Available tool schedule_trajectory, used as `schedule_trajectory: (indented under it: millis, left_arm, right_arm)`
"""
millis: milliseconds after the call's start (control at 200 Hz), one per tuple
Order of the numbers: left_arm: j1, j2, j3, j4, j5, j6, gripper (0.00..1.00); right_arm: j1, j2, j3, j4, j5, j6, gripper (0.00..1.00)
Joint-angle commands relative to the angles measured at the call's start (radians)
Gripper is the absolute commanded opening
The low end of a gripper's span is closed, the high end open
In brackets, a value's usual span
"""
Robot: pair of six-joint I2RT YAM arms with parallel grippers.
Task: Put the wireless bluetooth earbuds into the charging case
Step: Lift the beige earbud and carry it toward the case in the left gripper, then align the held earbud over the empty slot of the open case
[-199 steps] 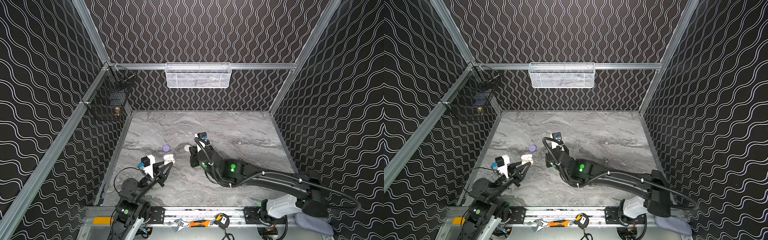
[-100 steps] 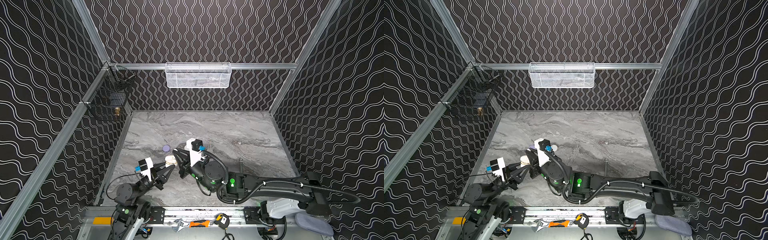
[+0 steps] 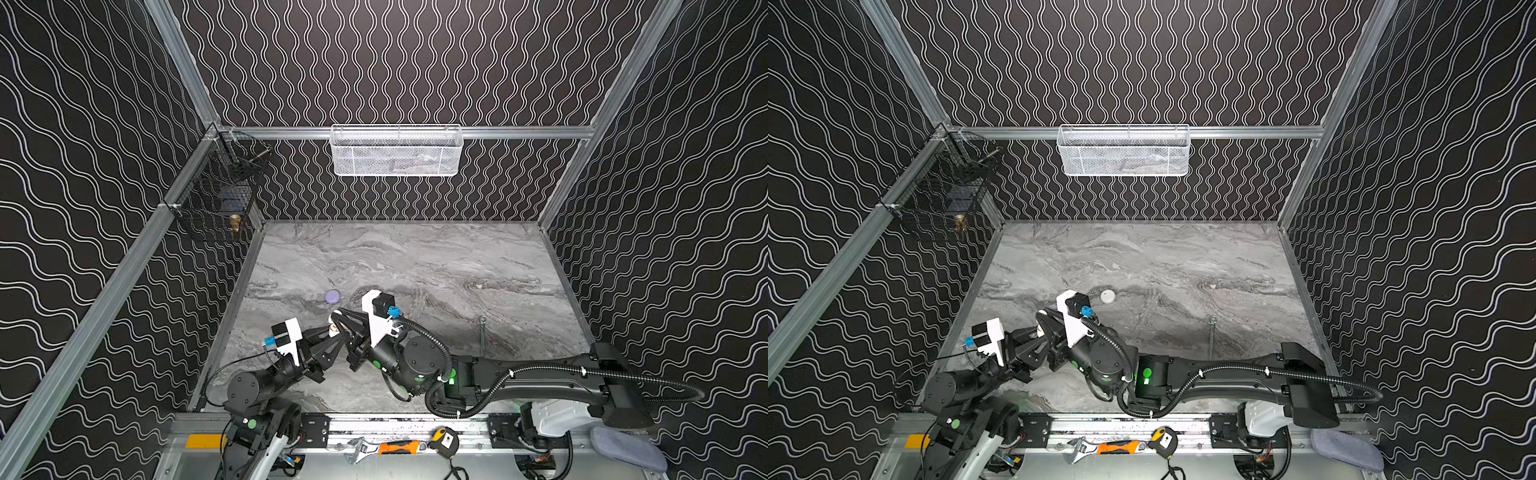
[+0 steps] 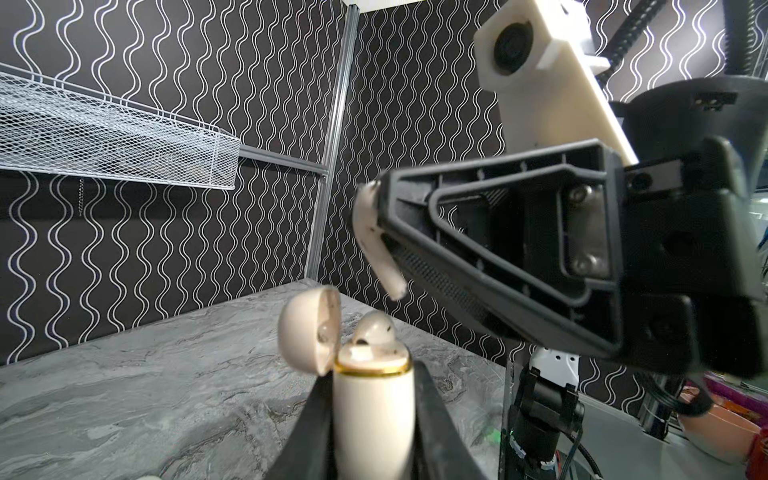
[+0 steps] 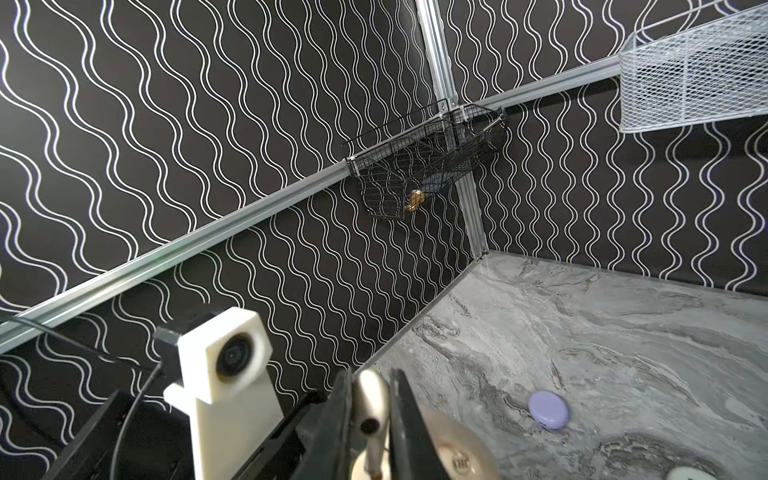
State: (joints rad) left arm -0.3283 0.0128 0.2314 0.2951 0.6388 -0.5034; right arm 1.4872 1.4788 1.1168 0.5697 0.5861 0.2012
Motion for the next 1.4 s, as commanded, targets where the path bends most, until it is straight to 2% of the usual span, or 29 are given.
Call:
schedule_trajectory:
  millis: [0,606,1396]
  left_arm:
    - [0.000,-0.001,0.018,0.020,0.010,-0.013,0.00]
    - [0.000,0.000,0.016,0.044,0.032,-0.033,0.00]
    - [0.001,-0.001,0.037,0.009,0.022,-0.017,0.00]
  right_arm:
    - [0.006,-0.011,-0.010,0.064,0.009,0.006,0.08]
    - [0.022,0.044,-0.008,0.172,0.073,-0.052,0.08]
    - [0.050,0.068,-0.066,0.238,0.060,-0.026,0.05]
